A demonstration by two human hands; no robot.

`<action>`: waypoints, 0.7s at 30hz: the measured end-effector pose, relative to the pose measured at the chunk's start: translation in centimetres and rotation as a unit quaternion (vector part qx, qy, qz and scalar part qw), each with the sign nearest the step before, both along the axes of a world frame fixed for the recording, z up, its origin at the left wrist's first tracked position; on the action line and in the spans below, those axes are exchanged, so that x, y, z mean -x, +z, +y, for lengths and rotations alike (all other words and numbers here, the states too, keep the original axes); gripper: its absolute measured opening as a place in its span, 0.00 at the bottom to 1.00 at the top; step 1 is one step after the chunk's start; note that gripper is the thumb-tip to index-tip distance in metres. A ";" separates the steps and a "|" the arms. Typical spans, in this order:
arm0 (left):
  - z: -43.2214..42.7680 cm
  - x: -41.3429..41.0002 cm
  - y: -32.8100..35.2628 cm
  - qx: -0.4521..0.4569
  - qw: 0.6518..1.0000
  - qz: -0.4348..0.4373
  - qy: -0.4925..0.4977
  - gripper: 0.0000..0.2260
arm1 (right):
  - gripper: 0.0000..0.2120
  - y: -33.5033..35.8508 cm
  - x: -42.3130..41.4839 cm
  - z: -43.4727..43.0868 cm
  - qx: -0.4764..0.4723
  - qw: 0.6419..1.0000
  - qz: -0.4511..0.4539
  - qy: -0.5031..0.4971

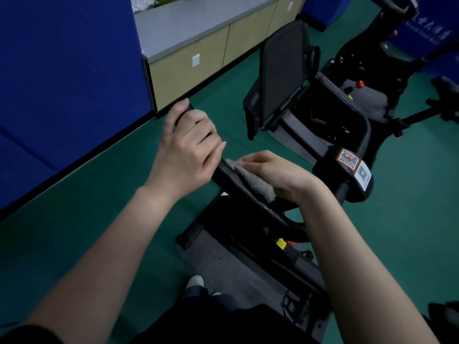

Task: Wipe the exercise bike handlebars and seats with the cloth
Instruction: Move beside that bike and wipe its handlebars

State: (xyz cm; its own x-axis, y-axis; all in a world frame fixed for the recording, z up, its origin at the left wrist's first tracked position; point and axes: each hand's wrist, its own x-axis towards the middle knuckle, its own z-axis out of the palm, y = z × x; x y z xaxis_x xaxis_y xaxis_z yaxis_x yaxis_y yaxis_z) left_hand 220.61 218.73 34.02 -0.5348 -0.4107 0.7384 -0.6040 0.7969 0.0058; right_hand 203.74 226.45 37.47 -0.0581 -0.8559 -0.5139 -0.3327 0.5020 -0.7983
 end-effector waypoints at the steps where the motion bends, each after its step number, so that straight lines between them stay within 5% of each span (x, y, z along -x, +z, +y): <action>1: 0.0 0.0 -0.1 0.000 1.000 0.000 0.001 0.13 | 0.11 0.1 0.8 0.6 -0.012 0.999 0.021 0.022; 5: 0.2 0.3 -0.3 -0.004 1.000 0.012 0.013 0.13 | 0.11 -0.2 1.1 3.0 0.031 0.993 0.115 -0.006; 11: 0.4 0.4 -0.3 -0.003 0.999 0.008 0.034 0.12 | 0.07 -0.8 -2.1 6.0 0.217 0.927 0.295 -0.073; 21: 0.8 0.5 -0.2 -0.010 0.999 0.003 0.054 0.13 | 0.11 -1.6 -1.7 9.9 0.304 0.882 0.348 -0.086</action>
State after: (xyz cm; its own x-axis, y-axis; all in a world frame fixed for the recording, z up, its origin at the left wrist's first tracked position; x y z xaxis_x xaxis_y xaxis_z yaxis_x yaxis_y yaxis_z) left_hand 220.11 219.52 33.87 -0.4833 -0.4802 0.7320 -0.6858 0.7274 0.0244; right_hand 205.43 236.39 35.82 -0.3353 -0.9085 0.2493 -0.8097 0.1426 -0.5693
